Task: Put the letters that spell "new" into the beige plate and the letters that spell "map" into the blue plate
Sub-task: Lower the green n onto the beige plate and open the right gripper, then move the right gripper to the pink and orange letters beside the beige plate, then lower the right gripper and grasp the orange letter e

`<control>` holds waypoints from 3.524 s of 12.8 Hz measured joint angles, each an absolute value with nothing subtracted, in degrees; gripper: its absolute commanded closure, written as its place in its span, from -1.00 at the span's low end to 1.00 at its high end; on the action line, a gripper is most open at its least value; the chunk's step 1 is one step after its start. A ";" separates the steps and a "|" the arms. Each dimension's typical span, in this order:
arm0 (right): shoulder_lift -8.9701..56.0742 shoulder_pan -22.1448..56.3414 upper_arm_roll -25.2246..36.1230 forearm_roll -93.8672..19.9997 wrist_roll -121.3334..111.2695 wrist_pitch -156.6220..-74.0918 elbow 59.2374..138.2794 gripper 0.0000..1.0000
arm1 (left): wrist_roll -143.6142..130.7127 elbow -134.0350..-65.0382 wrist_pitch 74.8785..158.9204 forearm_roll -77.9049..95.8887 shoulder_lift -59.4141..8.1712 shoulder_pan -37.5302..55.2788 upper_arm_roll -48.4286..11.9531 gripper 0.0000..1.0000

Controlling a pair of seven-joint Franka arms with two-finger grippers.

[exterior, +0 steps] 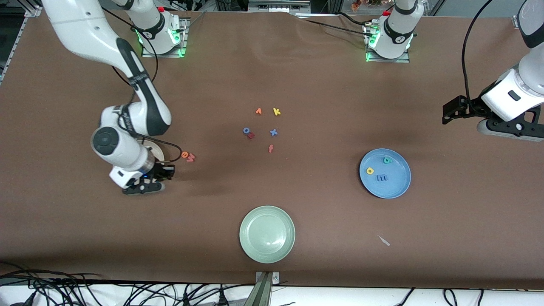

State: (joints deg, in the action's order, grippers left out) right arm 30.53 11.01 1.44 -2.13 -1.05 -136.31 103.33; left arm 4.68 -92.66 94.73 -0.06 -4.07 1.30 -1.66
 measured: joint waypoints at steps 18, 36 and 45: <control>25.24 11.48 -4.35 -2.30 16.14 -143.87 118.41 -0.38 | 4.67 -91.50 94.73 -0.06 -4.08 1.08 -1.46 -1.00; 25.91 11.78 -4.37 -2.29 16.13 -153.93 126.78 -0.38 | 4.67 -91.49 94.72 -0.06 -4.15 1.07 -1.46 -1.00; 29.73 12.42 -4.37 -2.22 15.91 -157.34 123.88 -0.37 | 4.67 -91.49 94.72 -0.06 -4.34 1.07 -1.46 -1.00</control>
